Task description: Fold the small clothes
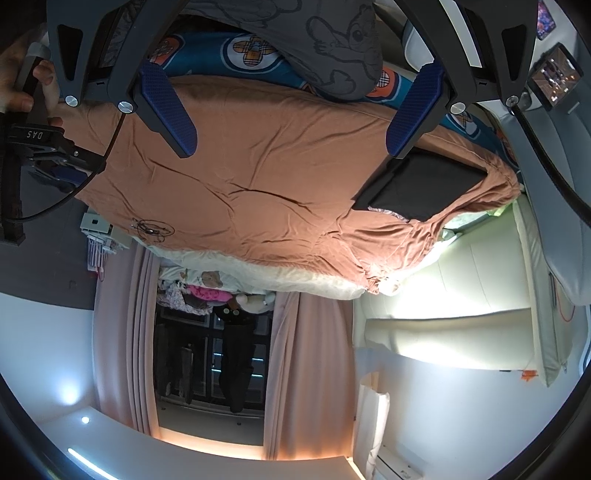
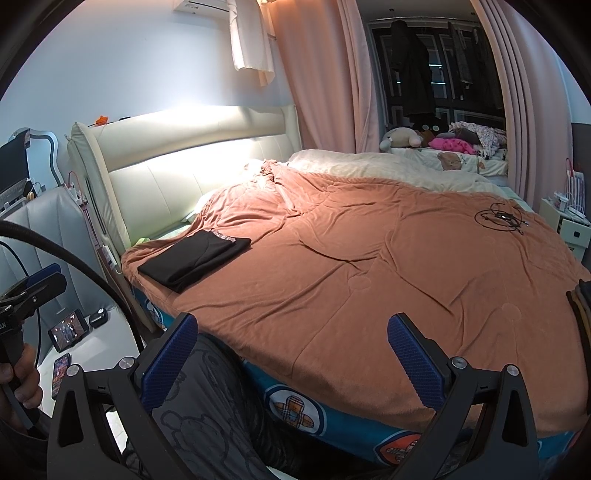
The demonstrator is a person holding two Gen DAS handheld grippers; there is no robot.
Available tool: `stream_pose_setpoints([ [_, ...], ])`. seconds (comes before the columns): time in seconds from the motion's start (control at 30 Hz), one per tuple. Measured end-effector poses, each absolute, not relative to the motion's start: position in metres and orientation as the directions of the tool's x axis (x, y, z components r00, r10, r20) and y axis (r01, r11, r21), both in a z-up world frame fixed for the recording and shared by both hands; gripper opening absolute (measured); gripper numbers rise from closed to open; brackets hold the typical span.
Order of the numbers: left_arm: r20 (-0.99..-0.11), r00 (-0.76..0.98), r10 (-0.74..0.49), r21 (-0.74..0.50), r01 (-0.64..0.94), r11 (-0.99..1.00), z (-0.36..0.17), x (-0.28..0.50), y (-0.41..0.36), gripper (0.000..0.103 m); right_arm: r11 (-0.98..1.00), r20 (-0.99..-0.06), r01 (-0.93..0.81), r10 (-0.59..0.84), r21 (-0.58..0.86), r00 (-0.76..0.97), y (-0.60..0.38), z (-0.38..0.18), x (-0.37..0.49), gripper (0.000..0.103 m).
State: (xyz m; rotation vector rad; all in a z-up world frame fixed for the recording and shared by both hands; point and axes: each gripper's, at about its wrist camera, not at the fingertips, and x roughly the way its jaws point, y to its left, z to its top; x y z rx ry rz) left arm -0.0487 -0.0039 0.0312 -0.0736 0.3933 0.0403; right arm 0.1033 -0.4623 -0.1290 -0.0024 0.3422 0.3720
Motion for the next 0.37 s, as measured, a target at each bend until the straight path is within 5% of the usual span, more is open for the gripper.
stream_pose_setpoints([
  [0.37,-0.367,0.930,0.025,-0.059,-0.050,0.997,0.032,-0.061,-0.010,0.103,0.933,-0.324,-0.353,0.355,0.068,0.877,-0.469,-0.130,0.097,0.103],
])
